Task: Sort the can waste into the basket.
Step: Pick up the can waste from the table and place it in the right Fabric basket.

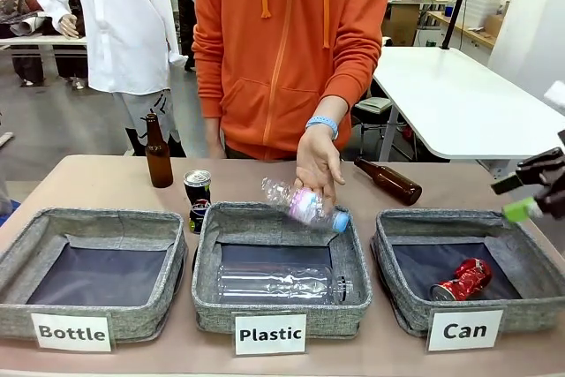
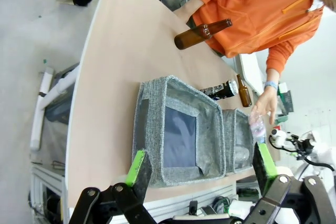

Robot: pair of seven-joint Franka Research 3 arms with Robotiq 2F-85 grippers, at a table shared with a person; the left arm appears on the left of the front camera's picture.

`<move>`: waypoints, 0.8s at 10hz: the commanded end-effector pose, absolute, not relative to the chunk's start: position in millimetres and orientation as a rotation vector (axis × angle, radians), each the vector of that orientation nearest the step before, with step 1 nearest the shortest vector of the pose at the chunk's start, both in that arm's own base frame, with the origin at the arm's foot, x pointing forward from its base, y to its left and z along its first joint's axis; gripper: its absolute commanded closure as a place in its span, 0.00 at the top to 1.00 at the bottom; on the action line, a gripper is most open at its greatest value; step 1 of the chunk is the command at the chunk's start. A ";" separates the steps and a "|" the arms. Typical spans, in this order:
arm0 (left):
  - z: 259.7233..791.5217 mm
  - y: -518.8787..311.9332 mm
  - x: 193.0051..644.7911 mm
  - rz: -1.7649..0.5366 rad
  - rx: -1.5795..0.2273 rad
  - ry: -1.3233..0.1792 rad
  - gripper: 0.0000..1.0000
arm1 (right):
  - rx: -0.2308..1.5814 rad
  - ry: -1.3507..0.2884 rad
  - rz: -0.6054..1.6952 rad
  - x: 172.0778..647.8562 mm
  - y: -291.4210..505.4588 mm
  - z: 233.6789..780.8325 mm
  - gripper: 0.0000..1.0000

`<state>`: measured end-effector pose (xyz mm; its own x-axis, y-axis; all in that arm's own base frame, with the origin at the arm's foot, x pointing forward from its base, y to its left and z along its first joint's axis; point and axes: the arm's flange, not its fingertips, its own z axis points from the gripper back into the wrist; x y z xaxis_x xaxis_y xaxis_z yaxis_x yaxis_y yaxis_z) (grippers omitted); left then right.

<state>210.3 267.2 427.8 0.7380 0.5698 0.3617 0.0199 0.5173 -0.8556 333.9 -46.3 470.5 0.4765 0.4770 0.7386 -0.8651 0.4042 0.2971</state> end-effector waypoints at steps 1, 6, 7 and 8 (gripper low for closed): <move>428.3 267.2 212.0 0.347 -0.995 -0.708 1.00 | 1.226 -0.815 0.320 358.7 -69.4 481.8 1.00; 428.3 267.2 212.0 0.347 -0.995 -0.708 1.00 | 1.218 -0.678 0.416 376.5 -109.5 465.6 1.00; 428.3 267.2 212.0 0.347 -0.995 -0.708 1.00 | 1.218 -0.678 0.416 376.5 -109.5 465.6 1.00; 428.3 267.2 212.0 0.347 -0.995 -0.708 1.00 | 1.218 -0.678 0.416 376.5 -109.5 465.6 1.00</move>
